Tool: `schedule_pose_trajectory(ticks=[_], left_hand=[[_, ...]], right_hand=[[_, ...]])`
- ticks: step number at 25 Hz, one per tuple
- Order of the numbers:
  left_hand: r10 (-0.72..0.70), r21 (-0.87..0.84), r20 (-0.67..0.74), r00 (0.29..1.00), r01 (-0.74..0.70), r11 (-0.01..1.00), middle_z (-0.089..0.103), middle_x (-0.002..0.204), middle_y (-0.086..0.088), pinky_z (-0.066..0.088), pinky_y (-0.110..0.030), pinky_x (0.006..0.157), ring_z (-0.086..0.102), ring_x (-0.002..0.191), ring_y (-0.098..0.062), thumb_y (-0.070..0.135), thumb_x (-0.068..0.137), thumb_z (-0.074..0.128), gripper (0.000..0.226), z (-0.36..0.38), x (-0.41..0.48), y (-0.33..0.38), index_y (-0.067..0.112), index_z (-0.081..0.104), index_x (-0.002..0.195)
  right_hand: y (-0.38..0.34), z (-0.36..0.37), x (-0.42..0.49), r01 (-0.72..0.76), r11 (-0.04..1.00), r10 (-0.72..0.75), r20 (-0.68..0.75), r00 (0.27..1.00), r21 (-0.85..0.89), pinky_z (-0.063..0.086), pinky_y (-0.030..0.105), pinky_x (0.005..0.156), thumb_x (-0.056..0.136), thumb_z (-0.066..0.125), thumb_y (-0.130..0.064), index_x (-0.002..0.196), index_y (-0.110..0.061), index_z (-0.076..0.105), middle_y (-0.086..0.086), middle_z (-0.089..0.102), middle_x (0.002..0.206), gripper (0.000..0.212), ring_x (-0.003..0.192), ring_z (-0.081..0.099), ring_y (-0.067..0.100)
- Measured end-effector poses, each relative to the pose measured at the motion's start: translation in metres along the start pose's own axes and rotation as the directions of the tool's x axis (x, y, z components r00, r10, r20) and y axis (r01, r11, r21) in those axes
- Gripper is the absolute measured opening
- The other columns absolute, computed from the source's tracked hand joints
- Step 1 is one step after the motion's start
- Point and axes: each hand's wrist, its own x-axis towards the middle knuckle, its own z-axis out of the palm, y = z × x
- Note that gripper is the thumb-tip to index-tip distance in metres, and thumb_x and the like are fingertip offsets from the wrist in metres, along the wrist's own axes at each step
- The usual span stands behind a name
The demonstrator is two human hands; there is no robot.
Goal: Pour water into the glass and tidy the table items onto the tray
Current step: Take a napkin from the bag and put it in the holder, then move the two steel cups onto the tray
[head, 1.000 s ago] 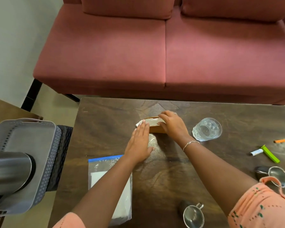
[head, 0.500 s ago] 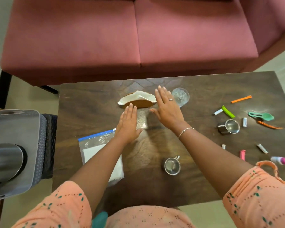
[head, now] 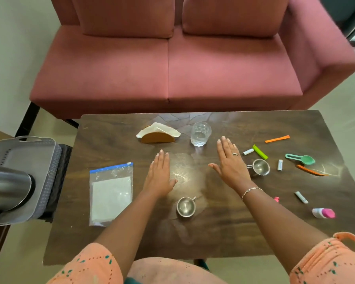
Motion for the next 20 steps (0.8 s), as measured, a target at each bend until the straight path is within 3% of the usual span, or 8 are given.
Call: schedule_pose_trajectory(ticks=[8,11,14,15,16,18,19,20], left_hand=[[0.021,-0.02,0.006,1.0,-0.021,1.0,-0.012,0.157,-0.009,0.003,-0.034,0.118,-0.008,0.145,-0.021,0.04,0.092,0.05,0.085,0.022,-0.01,0.073,0.009,-0.005,0.148],[-0.001,-0.042,0.015,1.0,0.002,0.999,-0.005,0.157,-0.01,0.009,-0.036,0.118,-0.002,0.145,-0.022,0.039,0.09,0.055,0.085,0.024,-0.009,0.082,0.01,0.001,0.149],[-0.042,-0.058,0.009,0.999,0.042,0.997,0.002,0.157,-0.01,0.013,-0.037,0.117,0.005,0.145,-0.023,0.037,0.087,0.06,0.085,0.029,-0.011,0.082,0.012,0.008,0.149],[-0.056,-0.055,0.013,0.998,0.057,0.997,0.004,0.157,-0.01,0.014,-0.037,0.117,0.007,0.145,-0.024,0.037,0.087,0.061,0.084,0.031,-0.012,0.08,0.012,0.009,0.149],[-0.069,-0.055,0.02,0.997,0.07,0.996,0.005,0.157,-0.01,0.015,-0.037,0.117,0.008,0.145,-0.023,0.036,0.086,0.061,0.083,0.033,-0.013,0.076,0.012,0.011,0.148],[-0.091,-0.057,0.045,0.995,0.094,0.994,0.007,0.157,-0.01,0.016,-0.038,0.117,0.009,0.145,-0.023,0.036,0.086,0.062,0.083,0.038,-0.016,0.068,0.012,0.013,0.148],[-0.101,-0.053,0.057,0.993,0.104,0.993,0.008,0.157,-0.011,0.016,-0.038,0.117,0.01,0.145,-0.023,0.036,0.086,0.062,0.083,0.039,-0.016,0.064,0.013,0.013,0.148],[-0.11,-0.047,0.069,0.992,0.113,0.992,0.008,0.157,-0.011,0.017,-0.038,0.116,0.01,0.145,-0.023,0.036,0.086,0.062,0.082,0.041,-0.016,0.059,0.013,0.014,0.148]], right_hand=[[0.068,-0.01,-0.049,-0.024,0.993,0.03,-0.053,0.998,0.114,0.01,0.037,0.113,0.089,0.054,-0.037,0.141,0.004,0.025,0.022,0.028,0.148,0.072,0.139,0.021,0.034],[0.088,-0.004,-0.07,-0.15,0.953,0.163,-0.027,0.986,0.263,0.026,0.039,0.11,0.09,0.055,-0.03,0.138,0.0,0.033,0.019,0.036,0.143,0.061,0.136,0.028,0.032],[0.103,0.011,-0.085,-0.354,0.8,0.381,0.046,0.924,0.484,0.041,0.037,0.087,0.088,0.057,-0.017,0.118,-0.003,0.053,0.017,0.054,0.12,0.033,0.112,0.05,0.033],[0.107,0.018,-0.085,-0.449,0.687,0.477,0.112,0.872,0.572,0.042,0.036,0.08,0.087,0.057,-0.014,0.107,-0.005,0.058,0.016,0.058,0.109,0.022,0.101,0.054,0.032],[0.108,0.024,-0.082,-0.553,0.474,0.582,0.228,0.781,0.685,0.043,0.034,0.074,0.087,0.056,-0.011,0.097,-0.007,0.06,0.015,0.061,0.101,0.011,0.09,0.058,0.03],[0.106,0.028,-0.07,-0.591,-0.244,0.614,0.594,0.519,0.769,0.047,0.028,0.065,0.089,0.05,-0.007,0.083,-0.011,0.056,0.011,0.059,0.087,0.01,0.073,0.058,0.022],[0.105,0.03,-0.063,-0.515,-0.541,0.511,0.746,0.427,0.665,0.048,0.026,0.07,0.091,0.047,-0.005,0.082,-0.01,0.054,0.01,0.055,0.082,0.013,0.076,0.057,0.021],[0.105,0.032,-0.055,-0.427,-0.714,0.413,0.826,0.384,0.555,0.047,0.029,0.081,0.093,0.044,-0.005,0.082,-0.008,0.053,0.009,0.052,0.08,0.014,0.087,0.056,0.022]])
